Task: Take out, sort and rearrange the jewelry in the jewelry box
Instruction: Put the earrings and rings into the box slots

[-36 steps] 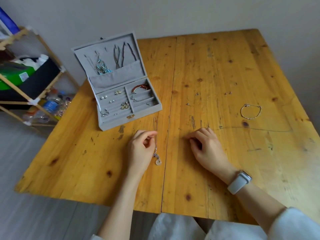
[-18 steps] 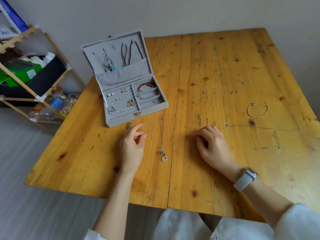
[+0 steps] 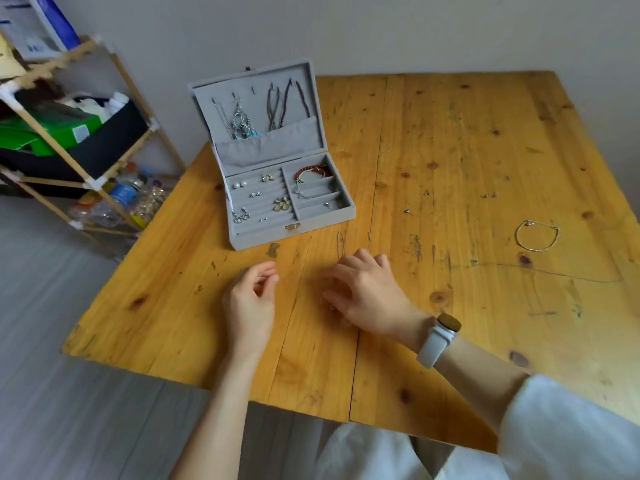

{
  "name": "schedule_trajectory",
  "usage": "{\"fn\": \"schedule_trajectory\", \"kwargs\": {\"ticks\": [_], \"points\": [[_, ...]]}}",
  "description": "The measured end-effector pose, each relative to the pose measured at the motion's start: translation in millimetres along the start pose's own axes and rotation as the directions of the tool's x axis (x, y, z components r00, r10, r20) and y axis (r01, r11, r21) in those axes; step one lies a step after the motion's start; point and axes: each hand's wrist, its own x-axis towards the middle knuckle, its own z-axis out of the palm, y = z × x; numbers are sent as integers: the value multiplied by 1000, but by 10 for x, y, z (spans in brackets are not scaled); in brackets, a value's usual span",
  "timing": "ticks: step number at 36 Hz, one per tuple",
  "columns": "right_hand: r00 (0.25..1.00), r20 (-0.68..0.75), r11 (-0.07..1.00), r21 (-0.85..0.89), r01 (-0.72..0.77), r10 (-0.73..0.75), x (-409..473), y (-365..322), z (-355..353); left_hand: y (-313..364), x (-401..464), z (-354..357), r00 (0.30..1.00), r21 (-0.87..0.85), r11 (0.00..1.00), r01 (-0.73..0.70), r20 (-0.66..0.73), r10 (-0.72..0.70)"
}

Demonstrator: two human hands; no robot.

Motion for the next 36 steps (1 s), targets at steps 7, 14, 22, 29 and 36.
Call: {"fn": "schedule_trajectory", "kwargs": {"ticks": [7,14,22,29,36], "points": [[986,95,985,-91,145,-137,-25,-94,151,-10,-27,-64,992,127,985,-116,57,109],[987,96,981,-132,143,-131,19,-117,192,-37,-44,-68,976,187,960,-209,97,194],[986,127,924,355,-143,104,256,-165,15,-52,27,-149,986,166,972,-166,51,159],[977,120,858,468,-211,176,788,-152,-66,201,526,-240,984,-327,928,178,44,-173],[981,122,882,433,-188,149,1337,-92,-73,228,1062,-225,948,-278,911,305,186,-260]]}}
